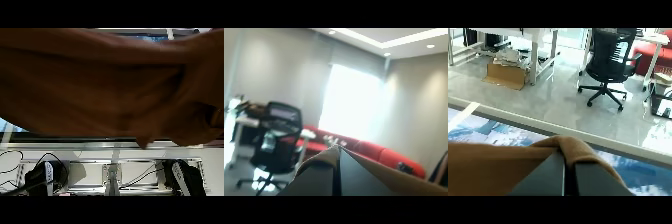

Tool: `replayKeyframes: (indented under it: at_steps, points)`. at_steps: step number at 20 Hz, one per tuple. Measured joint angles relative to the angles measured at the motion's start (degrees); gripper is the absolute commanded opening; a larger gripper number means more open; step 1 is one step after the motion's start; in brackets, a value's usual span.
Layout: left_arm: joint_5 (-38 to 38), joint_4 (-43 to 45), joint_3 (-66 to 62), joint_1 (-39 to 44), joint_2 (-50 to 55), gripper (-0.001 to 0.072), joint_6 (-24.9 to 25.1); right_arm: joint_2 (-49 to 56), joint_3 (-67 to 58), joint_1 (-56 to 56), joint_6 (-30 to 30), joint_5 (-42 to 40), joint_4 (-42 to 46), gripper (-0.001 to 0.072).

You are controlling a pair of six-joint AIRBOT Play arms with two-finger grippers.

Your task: Fold the clothes and pants, and hang the long-sleeved shirts on hangers.

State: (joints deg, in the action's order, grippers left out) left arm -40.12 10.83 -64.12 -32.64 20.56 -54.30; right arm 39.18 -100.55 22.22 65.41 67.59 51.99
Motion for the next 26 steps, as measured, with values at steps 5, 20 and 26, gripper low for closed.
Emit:
replayKeyframes:
  at_steps: [5, 20, 26]
  points:
    - [-10.4, 9.0, 0.1, 1.7, 12.1, 0.0019, -9.7, 13.7, -0.1, -1.3, 4.1, 5.5, -2.4, 0.0016]
    - [13.6, 15.5, 0.1, 25.3, 58.3, 0.0020, -2.5, 58.1, 4.5, -18.1, 8.6, -9.5, 2.5, 0.0016]
    - [18.9, 14.7, 0.1, 24.3, 61.1, 0.0021, -2.3, 62.8, 4.5, -17.4, 10.4, -14.8, 6.0, 0.0015]
